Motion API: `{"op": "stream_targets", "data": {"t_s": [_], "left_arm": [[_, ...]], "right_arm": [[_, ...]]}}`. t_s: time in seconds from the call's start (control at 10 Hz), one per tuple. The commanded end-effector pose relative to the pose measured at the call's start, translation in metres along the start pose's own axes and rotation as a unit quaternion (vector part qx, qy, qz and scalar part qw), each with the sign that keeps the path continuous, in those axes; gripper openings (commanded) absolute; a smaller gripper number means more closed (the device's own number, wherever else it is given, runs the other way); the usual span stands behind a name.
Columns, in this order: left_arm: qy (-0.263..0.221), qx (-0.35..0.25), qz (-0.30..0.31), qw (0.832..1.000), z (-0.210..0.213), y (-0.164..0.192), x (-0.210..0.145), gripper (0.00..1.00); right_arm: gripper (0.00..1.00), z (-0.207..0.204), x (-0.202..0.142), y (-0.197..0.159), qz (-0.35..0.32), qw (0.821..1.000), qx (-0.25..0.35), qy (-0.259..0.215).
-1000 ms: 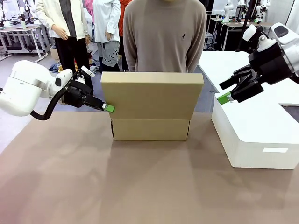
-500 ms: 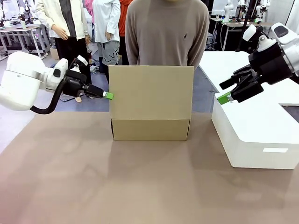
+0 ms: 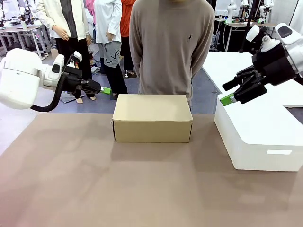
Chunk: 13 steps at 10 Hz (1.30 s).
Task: Pack the shoes into the box.
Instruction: Close the Shoes Box, then press down on the lid of the Shoes Box.
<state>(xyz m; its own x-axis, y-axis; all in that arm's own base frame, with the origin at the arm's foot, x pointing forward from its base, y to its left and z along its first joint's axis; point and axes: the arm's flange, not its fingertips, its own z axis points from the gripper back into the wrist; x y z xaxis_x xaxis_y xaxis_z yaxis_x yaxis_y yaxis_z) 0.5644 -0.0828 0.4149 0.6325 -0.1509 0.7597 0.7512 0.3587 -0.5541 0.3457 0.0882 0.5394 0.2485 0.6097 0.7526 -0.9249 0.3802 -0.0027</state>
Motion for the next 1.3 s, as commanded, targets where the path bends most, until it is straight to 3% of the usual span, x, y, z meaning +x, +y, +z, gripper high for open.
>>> {"op": "stream_targets", "data": {"t_s": [0.0,1.0,1.2], "left_arm": [[-0.009,-0.008,-0.014,1.0,-0.004,-0.004,0.0,0.0],[0.002,-0.004,-0.007,1.0,-0.005,-0.003,0.001,0.0],[0.056,0.077,-0.085,0.992,0.007,-0.06,0.01,0.0]], "right_arm": [[1.0,-0.002,0.001,-0.004,0.012,1.0,0.004,-0.018],[1.0,-0.002,0.001,-0.004,0.012,1.0,0.004,-0.018],[1.0,-0.001,0.016,-0.002,-0.007,1.0,-0.001,0.01]]}}
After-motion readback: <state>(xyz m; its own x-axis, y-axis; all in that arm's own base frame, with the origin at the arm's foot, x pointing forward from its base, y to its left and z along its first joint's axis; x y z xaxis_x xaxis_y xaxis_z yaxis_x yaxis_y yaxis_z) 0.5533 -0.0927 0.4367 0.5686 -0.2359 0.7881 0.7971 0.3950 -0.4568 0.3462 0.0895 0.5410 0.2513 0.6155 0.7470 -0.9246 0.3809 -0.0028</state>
